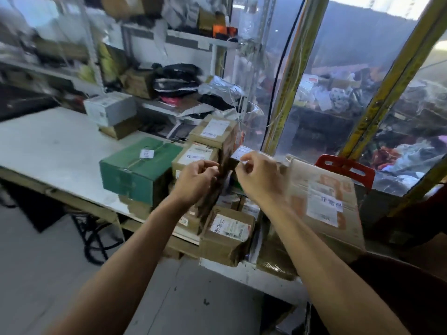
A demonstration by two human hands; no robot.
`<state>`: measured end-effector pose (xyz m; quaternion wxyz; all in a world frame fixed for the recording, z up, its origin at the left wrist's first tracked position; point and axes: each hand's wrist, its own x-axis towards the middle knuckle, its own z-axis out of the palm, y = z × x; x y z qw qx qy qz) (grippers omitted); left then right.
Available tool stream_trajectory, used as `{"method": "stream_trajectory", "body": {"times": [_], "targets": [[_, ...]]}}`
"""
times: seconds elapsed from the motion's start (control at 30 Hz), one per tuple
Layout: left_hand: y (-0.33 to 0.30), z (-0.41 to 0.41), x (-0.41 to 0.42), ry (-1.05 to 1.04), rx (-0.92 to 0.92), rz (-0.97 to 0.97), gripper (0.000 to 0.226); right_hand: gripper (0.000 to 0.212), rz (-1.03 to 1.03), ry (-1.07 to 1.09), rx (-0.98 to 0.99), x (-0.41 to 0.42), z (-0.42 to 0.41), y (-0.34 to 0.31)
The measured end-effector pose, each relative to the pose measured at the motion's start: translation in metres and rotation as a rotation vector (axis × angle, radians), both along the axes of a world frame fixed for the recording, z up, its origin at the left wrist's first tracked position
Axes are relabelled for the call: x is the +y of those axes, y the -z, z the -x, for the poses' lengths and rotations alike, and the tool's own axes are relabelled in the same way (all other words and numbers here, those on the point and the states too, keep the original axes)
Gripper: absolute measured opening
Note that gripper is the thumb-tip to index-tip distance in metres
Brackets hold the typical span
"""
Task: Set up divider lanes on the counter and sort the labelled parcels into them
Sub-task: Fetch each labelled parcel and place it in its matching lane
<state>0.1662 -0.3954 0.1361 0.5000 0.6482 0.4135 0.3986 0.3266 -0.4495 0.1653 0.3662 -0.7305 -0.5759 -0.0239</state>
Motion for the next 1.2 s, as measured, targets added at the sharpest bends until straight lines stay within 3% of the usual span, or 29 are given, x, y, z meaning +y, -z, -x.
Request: {"method": "stream_trajectory", "body": {"times": [0.23,0.33,0.5,0.63,0.73,0.83,0.97,1.2], "targets": [[-0.004,0.233,-0.012,-0.721,0.219,-0.221,0.007,0.024,0.057,-0.593,0.042,0.074,0.22,-0.017],[0.013,0.312,-0.027,-0.882,0.375,-0.189,0.01,0.027,0.164,-0.8,0.005,0.086,0.313,0.005],[0.058,0.401,-0.025,-0.95,0.807,-0.114,0.028,0.032,0.251,-0.919,-0.253,0.106,0.4,0.066],[0.079,0.436,-0.008,-0.898,1.349,-0.14,0.031,0.036,0.281,-0.852,-0.797,0.138,0.432,0.104],[0.084,0.46,0.032,-0.763,1.592,-0.172,0.02,0.042,0.334,-0.804,-1.057,0.181,0.453,0.119],[0.083,0.483,0.095,-0.691,1.641,-0.228,0.021,0.042,0.357,-0.775,-1.071,0.24,0.481,0.123],[0.068,0.502,0.202,-0.665,1.577,-0.299,0.026,0.039,0.356,-0.672,-0.954,0.339,0.51,0.109],[0.054,0.519,0.375,-0.552,1.507,-0.375,0.021,0.034,0.519,-0.446,-0.82,0.484,0.488,0.098]]}}
